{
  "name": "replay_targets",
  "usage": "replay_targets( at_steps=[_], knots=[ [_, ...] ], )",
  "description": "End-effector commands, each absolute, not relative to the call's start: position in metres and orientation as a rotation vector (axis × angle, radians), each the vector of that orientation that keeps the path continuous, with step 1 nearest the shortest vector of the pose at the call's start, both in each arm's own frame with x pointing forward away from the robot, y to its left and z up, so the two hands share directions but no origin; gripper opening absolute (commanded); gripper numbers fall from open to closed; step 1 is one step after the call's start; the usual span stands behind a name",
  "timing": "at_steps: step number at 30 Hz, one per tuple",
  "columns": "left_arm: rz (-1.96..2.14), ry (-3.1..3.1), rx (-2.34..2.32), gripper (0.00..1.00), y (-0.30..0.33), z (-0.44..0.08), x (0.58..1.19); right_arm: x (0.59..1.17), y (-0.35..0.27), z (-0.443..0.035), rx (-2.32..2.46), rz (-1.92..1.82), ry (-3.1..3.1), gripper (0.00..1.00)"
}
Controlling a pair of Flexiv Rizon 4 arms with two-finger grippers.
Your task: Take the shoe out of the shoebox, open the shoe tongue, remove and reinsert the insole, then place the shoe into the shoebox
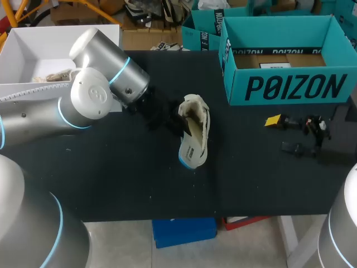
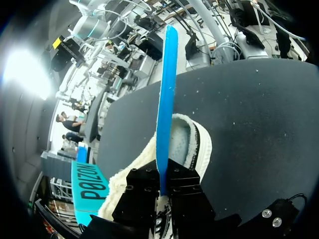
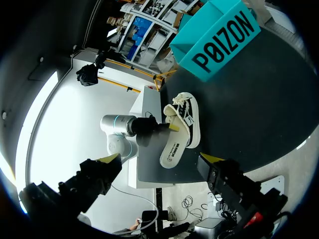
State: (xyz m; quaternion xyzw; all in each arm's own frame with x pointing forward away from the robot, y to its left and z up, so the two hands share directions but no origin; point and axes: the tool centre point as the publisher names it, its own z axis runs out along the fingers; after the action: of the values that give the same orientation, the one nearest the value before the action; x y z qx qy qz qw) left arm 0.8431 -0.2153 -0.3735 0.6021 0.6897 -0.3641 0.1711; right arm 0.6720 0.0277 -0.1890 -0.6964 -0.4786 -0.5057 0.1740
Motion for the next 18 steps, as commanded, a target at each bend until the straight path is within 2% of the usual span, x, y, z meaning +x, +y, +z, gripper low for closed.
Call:
replay_targets(
  at_steps=[1, 5, 6, 7, 9, 11, 18],
  knots=[
    [-1.020, 1.963, 1.695, 0.00, -0.218, -0.377, 0.847, 0.672, 0.028, -0.189, -1.976, -1.432, -1.357, 1.00],
    [-1.011, 1.961, 1.681, 0.02, -0.219, -0.374, 0.851, 0.672, 0.028, -0.189, -1.976, -1.432, -1.357, 1.00],
    [-1.010, 1.960, 1.680, 0.26, -0.220, -0.373, 0.851, 0.672, 0.028, -0.189, -1.976, -1.432, -1.357, 1.00],
    [-1.010, 1.957, 1.681, 0.30, -0.220, -0.372, 0.851, 0.672, 0.028, -0.189, -1.976, -1.432, -1.357, 1.00],
    [-1.010, 1.953, 1.680, 0.32, -0.220, -0.370, 0.850, 0.672, 0.028, -0.189, -1.976, -1.432, -1.357, 1.00],
    [-1.020, 1.944, 1.669, 0.44, -0.219, -0.366, 0.848, 0.672, 0.028, -0.189, -1.976, -1.432, -1.357, 1.00],
    [-1.054, 1.909, 1.665, 0.41, -0.218, -0.352, 0.838, 0.672, 0.028, -0.189, -1.976, -1.432, -1.357, 1.00]
  ],
)
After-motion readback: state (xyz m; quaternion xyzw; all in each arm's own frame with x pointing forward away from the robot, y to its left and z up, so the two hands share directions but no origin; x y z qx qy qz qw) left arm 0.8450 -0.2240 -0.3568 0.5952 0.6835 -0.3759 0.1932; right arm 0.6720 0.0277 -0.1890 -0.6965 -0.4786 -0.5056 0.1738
